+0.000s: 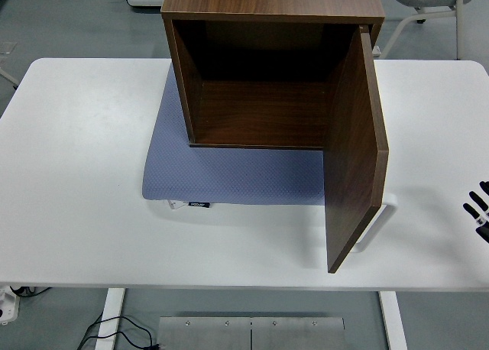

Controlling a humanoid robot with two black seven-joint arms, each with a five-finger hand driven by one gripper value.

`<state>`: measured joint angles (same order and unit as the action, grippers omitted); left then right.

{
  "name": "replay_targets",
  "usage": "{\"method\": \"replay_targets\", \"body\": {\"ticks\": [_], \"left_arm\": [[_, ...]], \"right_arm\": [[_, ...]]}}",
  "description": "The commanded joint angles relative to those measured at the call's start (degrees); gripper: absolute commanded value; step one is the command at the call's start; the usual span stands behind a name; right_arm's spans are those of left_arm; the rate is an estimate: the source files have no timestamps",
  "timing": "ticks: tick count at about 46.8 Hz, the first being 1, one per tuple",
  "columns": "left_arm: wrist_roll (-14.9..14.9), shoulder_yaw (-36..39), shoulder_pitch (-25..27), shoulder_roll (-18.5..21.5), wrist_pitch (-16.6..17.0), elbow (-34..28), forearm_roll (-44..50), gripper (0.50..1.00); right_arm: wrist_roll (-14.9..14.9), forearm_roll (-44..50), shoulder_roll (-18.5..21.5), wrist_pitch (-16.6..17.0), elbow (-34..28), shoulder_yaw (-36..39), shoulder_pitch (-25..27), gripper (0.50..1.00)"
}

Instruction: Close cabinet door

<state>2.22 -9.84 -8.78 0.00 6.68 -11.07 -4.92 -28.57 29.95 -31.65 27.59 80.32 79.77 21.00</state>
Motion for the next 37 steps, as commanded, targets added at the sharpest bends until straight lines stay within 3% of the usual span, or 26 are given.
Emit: {"method": "replay_targets", "body": {"ticks": [1,16,37], "left_arm": [[-0.02,0.0,-0.01,0.0,0.0,0.0,0.0,1.0],[-0.02,0.0,-0.01,0.0,0.0,0.0,0.0,1.0],[-0.02,0.0,-0.01,0.0,0.0,0.0,0.0,1.0]], "right_arm": [[0.0,0.11,0.01,1.06,0.71,0.74,1.41,1.0],[-0.43,0.37,-0.08,7.41,3.0,3.11,6.25,1.0],[-1.14,4.85,1.94,7.41,7.83,2.41,8.8,1.0]]}}
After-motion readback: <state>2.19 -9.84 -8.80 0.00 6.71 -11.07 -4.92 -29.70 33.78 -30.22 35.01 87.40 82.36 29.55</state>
